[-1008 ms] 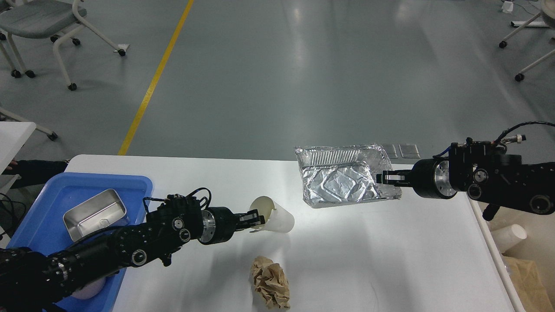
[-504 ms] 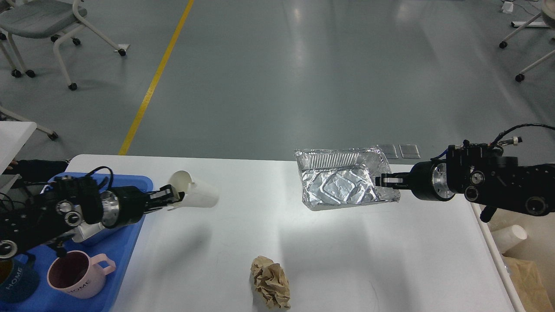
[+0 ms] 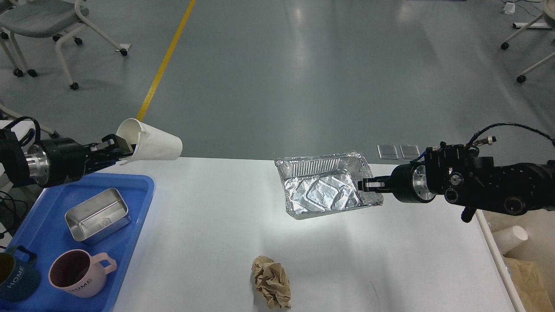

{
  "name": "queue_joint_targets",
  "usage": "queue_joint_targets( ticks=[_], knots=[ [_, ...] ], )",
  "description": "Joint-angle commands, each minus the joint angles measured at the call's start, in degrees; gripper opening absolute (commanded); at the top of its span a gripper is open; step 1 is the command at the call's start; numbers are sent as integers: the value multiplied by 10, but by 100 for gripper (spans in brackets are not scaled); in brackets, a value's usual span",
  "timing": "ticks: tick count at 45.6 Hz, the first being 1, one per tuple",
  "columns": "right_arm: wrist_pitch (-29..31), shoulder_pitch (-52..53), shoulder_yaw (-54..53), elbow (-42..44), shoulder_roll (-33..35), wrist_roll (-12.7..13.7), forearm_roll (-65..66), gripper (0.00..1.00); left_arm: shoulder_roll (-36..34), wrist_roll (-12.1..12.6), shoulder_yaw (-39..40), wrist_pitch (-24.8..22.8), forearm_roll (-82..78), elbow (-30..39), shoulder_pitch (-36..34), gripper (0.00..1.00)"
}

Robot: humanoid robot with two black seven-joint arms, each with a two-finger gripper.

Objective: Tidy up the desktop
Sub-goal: 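Lift the paper cup with the left gripper toward the foil tray, then lower the paper cup into the foil tray and release it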

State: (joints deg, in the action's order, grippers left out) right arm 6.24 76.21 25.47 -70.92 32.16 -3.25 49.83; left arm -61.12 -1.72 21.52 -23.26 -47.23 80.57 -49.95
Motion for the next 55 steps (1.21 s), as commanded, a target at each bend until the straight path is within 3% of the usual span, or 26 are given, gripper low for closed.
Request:
queue_joint_targets(
  ticks=[1, 12, 18, 34, 55],
  knots=[
    [-1, 1, 5, 0, -3, 0, -1, 0, 15, 7, -1, -6, 2, -1, -52, 0],
    [-1, 2, 5, 0, -2, -1, -1, 0, 158, 32, -59, -4, 3, -24, -170, 0],
    [-1, 3, 4, 0, -1, -1, -1, 0, 258, 32, -124, -3, 4, -88, -226, 1],
    [-1, 4, 4, 0, 1, -2, -1, 0, 397, 34, -191, -1, 0, -161, -240, 1],
    [-1, 9, -1, -3, 4, -1, -1, 0, 502, 48, -231, -2, 0, -241, -256, 4]
  ],
)
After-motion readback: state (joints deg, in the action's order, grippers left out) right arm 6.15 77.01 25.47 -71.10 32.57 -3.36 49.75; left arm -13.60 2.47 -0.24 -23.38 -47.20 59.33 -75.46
